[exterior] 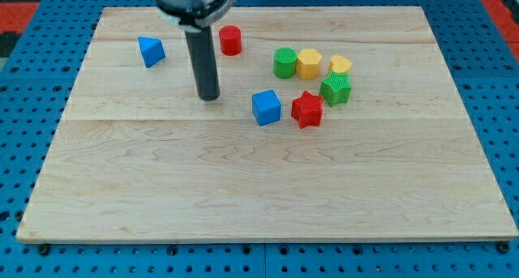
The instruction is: Adjust the cube beside the red star to the left
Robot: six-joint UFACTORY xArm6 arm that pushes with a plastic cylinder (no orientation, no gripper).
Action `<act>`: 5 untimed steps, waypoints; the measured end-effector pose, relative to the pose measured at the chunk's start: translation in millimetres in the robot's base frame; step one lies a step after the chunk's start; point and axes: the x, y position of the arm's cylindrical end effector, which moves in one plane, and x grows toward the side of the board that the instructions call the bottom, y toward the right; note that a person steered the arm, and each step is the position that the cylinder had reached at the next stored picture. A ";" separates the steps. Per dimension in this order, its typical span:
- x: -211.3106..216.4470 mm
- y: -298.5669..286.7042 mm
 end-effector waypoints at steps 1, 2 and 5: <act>-5.5 18.4; 1.5 26.5; 8.1 78.7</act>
